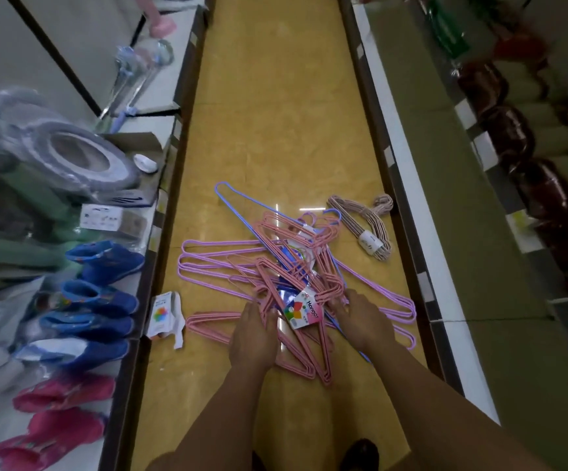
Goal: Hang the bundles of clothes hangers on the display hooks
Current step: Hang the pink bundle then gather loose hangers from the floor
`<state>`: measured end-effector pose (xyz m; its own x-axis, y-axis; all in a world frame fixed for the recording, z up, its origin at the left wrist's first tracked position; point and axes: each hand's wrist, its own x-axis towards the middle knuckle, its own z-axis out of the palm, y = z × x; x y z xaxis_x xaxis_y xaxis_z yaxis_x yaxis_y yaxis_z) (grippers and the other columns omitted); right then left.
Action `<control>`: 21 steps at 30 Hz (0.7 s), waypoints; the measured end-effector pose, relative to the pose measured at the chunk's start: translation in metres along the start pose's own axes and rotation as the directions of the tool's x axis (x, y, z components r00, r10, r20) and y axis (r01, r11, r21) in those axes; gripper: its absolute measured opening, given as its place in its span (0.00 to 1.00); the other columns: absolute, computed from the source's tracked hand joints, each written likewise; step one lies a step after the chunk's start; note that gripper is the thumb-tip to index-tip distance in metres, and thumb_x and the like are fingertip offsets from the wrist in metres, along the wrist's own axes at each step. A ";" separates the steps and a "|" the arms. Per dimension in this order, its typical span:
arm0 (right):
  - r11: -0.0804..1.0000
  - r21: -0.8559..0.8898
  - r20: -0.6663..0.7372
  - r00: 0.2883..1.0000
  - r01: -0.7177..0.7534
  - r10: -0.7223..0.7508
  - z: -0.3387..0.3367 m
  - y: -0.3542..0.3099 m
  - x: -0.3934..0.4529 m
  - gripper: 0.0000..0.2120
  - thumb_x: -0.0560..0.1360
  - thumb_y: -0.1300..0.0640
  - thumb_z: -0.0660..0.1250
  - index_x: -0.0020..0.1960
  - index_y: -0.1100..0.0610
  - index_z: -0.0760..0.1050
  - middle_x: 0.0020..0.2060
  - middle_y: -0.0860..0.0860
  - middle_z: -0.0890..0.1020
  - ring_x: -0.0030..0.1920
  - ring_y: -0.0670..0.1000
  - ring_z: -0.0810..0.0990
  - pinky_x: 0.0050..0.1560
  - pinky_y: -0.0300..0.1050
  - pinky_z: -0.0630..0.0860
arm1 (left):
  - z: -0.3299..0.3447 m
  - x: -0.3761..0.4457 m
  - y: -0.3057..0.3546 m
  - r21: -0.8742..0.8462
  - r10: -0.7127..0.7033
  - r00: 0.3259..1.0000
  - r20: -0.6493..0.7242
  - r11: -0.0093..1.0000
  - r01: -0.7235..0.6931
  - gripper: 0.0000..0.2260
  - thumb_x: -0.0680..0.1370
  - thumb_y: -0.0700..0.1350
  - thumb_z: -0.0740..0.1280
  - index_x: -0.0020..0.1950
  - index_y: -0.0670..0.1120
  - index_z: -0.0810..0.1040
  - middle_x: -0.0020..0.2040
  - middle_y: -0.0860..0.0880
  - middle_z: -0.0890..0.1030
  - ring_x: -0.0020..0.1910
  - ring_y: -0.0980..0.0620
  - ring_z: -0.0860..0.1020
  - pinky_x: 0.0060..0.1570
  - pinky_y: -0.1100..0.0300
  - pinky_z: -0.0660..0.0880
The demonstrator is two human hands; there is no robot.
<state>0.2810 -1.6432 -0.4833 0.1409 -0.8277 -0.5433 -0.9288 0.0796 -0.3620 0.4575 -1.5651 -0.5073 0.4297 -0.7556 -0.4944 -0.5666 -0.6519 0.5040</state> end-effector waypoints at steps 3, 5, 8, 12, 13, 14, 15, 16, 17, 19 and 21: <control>1.000 -0.016 0.001 1.000 -0.014 0.014 0.033 0.022 0.036 0.28 0.80 0.38 0.51 0.73 0.54 0.63 0.69 0.54 0.71 0.66 0.56 0.71 0.63 0.52 0.70 | 0.038 0.035 -0.015 0.001 0.026 1.000 0.007 1.000 -0.026 0.23 0.82 0.55 0.53 0.73 0.45 0.63 0.72 0.46 0.68 0.69 0.46 0.68 0.62 0.54 0.67; 0.999 -0.029 0.008 1.000 -0.019 0.019 0.056 0.036 0.061 0.27 0.80 0.38 0.51 0.71 0.54 0.64 0.68 0.54 0.72 0.66 0.56 0.71 0.62 0.52 0.70 | 0.064 0.057 -0.025 -0.010 0.051 0.999 0.016 0.999 -0.051 0.23 0.82 0.56 0.54 0.73 0.46 0.64 0.71 0.46 0.70 0.67 0.46 0.70 0.61 0.54 0.68; 0.999 -0.022 0.009 1.000 -0.025 0.025 0.088 0.050 0.095 0.25 0.80 0.40 0.51 0.70 0.54 0.66 0.67 0.54 0.72 0.65 0.56 0.72 0.59 0.50 0.69 | 0.099 0.090 -0.043 -0.044 0.054 0.998 0.019 0.998 -0.053 0.23 0.81 0.56 0.55 0.74 0.47 0.64 0.71 0.47 0.70 0.68 0.46 0.70 0.63 0.53 0.68; 1.000 0.008 0.028 0.999 -0.016 0.015 0.134 0.069 0.139 0.24 0.80 0.40 0.53 0.69 0.53 0.66 0.66 0.55 0.73 0.65 0.57 0.72 0.60 0.50 0.71 | 0.144 0.129 -0.068 -0.090 0.060 0.998 0.026 0.994 -0.057 0.21 0.81 0.56 0.55 0.70 0.48 0.67 0.66 0.48 0.74 0.63 0.46 0.73 0.60 0.50 0.72; 1.000 0.021 0.036 0.999 -0.013 0.013 0.145 0.074 0.147 0.24 0.79 0.40 0.53 0.69 0.52 0.67 0.66 0.54 0.74 0.64 0.57 0.73 0.61 0.51 0.71 | 0.154 0.137 -0.073 -0.100 0.051 0.998 0.034 0.994 -0.048 0.19 0.81 0.56 0.55 0.69 0.48 0.68 0.65 0.48 0.75 0.62 0.46 0.74 0.59 0.50 0.73; 0.999 0.031 0.044 0.999 -0.010 0.009 0.155 0.079 0.156 0.24 0.79 0.39 0.54 0.68 0.52 0.67 0.65 0.54 0.75 0.64 0.57 0.73 0.61 0.52 0.72 | 0.164 0.145 -0.077 -0.106 0.048 0.998 0.040 0.993 -0.043 0.18 0.81 0.55 0.55 0.67 0.48 0.68 0.63 0.48 0.76 0.61 0.47 0.74 0.58 0.50 0.73; 0.999 0.038 0.055 0.998 -0.015 0.013 0.162 0.083 0.163 0.23 0.79 0.39 0.54 0.68 0.51 0.67 0.65 0.54 0.75 0.64 0.57 0.74 0.61 0.53 0.72 | 0.171 0.152 -0.081 -0.113 0.050 0.998 0.046 0.993 -0.044 0.17 0.81 0.55 0.55 0.66 0.48 0.69 0.62 0.48 0.76 0.59 0.47 0.75 0.57 0.50 0.74; 0.998 0.053 0.065 0.998 -0.020 0.017 0.170 0.086 0.168 0.24 0.78 0.39 0.55 0.69 0.51 0.66 0.65 0.53 0.75 0.64 0.56 0.74 0.61 0.53 0.72 | 0.177 0.158 -0.083 -0.130 0.053 0.997 0.052 0.991 -0.045 0.17 0.81 0.55 0.56 0.66 0.49 0.69 0.61 0.48 0.76 0.58 0.47 0.75 0.56 0.49 0.74; 0.998 0.061 0.073 0.997 -0.032 0.028 0.177 0.091 0.175 0.25 0.78 0.38 0.55 0.69 0.50 0.65 0.66 0.53 0.75 0.64 0.56 0.74 0.61 0.54 0.72 | 0.186 0.165 -0.087 -0.144 0.053 0.997 0.058 0.989 -0.044 0.16 0.81 0.55 0.56 0.66 0.49 0.68 0.61 0.48 0.77 0.58 0.47 0.76 0.56 0.48 0.75; 0.997 0.052 0.082 0.995 -0.055 0.050 0.187 0.099 0.183 0.27 0.77 0.37 0.55 0.70 0.51 0.64 0.66 0.53 0.74 0.64 0.57 0.74 0.61 0.54 0.72 | 0.202 0.177 -0.091 -0.168 0.047 0.996 0.075 0.985 -0.034 0.15 0.81 0.51 0.58 0.67 0.49 0.68 0.60 0.46 0.77 0.58 0.45 0.76 0.57 0.47 0.75; 0.995 0.047 0.109 0.991 -0.086 0.080 0.194 0.105 0.189 0.26 0.78 0.40 0.56 0.70 0.54 0.64 0.66 0.56 0.73 0.64 0.58 0.73 0.61 0.51 0.72 | 0.216 0.187 -0.095 -0.165 0.026 0.995 0.101 0.986 -0.009 0.19 0.80 0.47 0.61 0.70 0.47 0.65 0.63 0.44 0.75 0.61 0.43 0.75 0.58 0.48 0.74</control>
<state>0.2769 -1.6835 -0.7713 0.1023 -0.7531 -0.6500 -0.9204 0.1762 -0.3490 0.4393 -1.6309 -0.8002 0.3417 -0.7623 -0.5497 -0.4467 -0.6464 0.6186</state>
